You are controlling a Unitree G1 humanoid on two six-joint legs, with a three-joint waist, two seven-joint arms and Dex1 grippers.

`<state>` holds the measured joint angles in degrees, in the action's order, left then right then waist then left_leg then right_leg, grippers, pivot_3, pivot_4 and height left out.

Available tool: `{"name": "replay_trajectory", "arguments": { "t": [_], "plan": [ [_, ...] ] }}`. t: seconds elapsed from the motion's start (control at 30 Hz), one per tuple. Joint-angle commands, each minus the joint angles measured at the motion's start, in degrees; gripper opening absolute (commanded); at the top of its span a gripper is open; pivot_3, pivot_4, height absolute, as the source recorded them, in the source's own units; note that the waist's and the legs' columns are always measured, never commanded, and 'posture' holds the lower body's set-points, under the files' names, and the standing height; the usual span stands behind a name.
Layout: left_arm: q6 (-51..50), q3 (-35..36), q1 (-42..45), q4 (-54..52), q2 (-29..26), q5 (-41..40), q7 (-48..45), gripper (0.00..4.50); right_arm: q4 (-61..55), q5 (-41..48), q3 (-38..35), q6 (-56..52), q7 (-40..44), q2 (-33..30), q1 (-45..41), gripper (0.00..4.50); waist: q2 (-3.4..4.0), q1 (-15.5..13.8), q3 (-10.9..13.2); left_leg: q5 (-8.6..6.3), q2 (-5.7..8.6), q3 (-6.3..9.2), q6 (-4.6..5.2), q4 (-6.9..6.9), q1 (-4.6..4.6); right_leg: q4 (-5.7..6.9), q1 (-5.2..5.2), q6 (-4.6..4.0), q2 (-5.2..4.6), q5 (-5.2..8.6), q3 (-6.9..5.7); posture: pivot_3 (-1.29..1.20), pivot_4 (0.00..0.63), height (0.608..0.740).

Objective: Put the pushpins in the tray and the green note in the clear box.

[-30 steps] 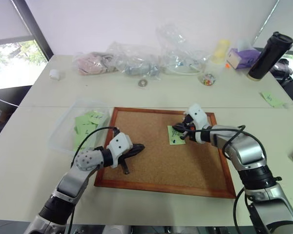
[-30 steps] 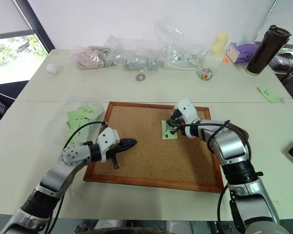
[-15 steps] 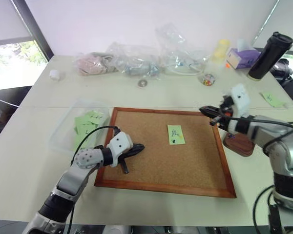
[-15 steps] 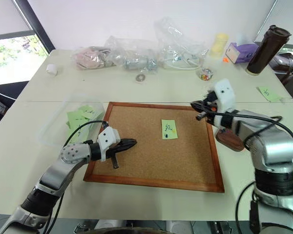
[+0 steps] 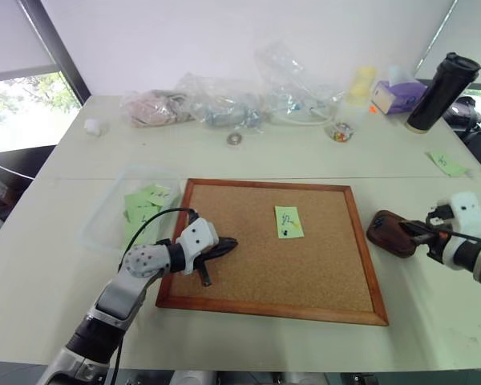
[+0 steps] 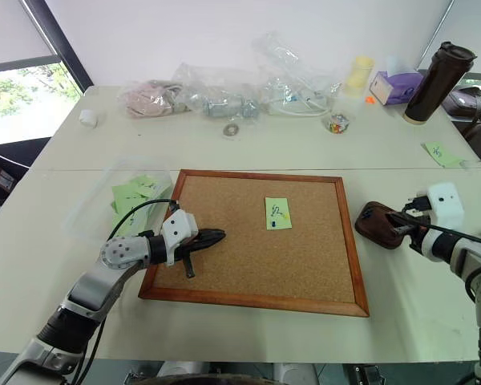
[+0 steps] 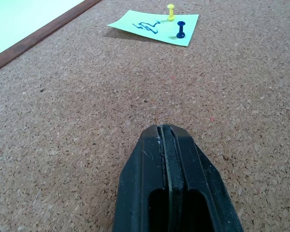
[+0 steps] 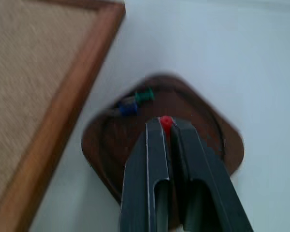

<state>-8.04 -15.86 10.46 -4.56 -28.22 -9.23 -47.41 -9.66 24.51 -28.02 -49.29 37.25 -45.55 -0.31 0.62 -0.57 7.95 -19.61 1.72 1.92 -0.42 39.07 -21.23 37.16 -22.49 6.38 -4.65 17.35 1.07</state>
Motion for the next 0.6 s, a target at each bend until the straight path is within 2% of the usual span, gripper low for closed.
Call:
{"name": "replay_trajectory", "arguments": {
  "t": [0.03, 0.07, 0.13, 0.3, 0.33, 0.47, 0.6],
  "plan": [
    [-1.03, -2.71, -2.05, 3.45, -0.35, 2.68, -1.04, 0.00, 0.49, 0.83, -1.65, 2.08, 0.61, 0.16, 0.36, 0.70, 0.05, 0.00, -0.03, 0.00, 0.00, 0.00, 0.00, 0.00, 0.00, 0.00, 0.00, 0.00, 0.01, 0.00, 0.00, 0.00, 0.150, 0.740],
    [-0.81, -2.80, -1.89, 3.83, -0.19, 2.85, -0.97, 0.00, 1.37, 0.46, -1.48, 2.80, 0.72, 0.22, 1.00, 0.91, 0.05, 0.00, -0.03, 0.00, 0.00, 0.01, 0.00, 0.00, 0.00, 0.00, 0.00, 0.00, 0.02, 0.00, 0.00, 0.00, 0.150, 0.740],
    [-0.53, -2.92, -1.69, 4.34, 0.02, 3.05, -0.88, 0.00, 2.53, 0.59, -1.57, 3.41, 0.71, 0.54, 1.54, 1.75, 0.04, -0.12, -0.04, 0.00, 0.00, 0.01, 0.00, 0.00, 0.00, -0.01, 0.02, 0.00, 0.02, 0.00, -0.01, 0.00, 0.150, 0.740],
    [-0.25, -3.01, -1.71, 4.59, 0.10, 3.26, -0.89, 0.00, 3.10, 1.03, -0.61, 4.74, 1.09, 0.61, 1.76, 4.26, 0.14, -0.08, -0.10, 0.00, 0.00, 0.00, 0.00, 0.01, 0.05, -0.06, 0.09, 0.00, 0.01, 0.00, 0.00, 0.00, 0.150, 0.740],
    [-0.26, -3.00, -1.69, 4.62, 0.14, 3.34, -0.89, 0.00, 3.25, 1.01, -0.45, 4.89, 1.11, 0.63, 1.73, 4.46, 0.14, -0.09, -0.10, -0.01, 0.00, 0.01, 0.02, 0.01, 0.08, -0.06, 0.12, 0.00, 0.01, 0.00, 0.00, 0.00, 0.150, 0.740],
    [-0.45, -2.90, -1.84, 4.33, 0.20, 3.44, -0.88, 0.00, 2.72, 1.88, -1.27, 5.09, 1.38, 0.54, 1.31, 4.46, 0.16, -0.09, -0.11, -0.02, 0.00, 0.02, 0.03, 0.01, 0.09, -0.07, 0.15, 0.00, 0.01, 0.00, 0.00, 0.00, 0.150, 0.740],
    [-1.00, -2.69, -1.98, 3.71, 0.09, 3.37, -0.84, 0.00, -4.73, 7.61, -1.68, 2.75, 3.52, 0.20, -1.11, 4.46, 0.29, -0.04, -0.19, -0.02, 0.00, 0.02, 0.03, 0.01, 0.09, -0.07, 0.15, 0.00, 0.01, 0.00, 0.00, 0.00, 0.150, 0.740]
  ]
}}
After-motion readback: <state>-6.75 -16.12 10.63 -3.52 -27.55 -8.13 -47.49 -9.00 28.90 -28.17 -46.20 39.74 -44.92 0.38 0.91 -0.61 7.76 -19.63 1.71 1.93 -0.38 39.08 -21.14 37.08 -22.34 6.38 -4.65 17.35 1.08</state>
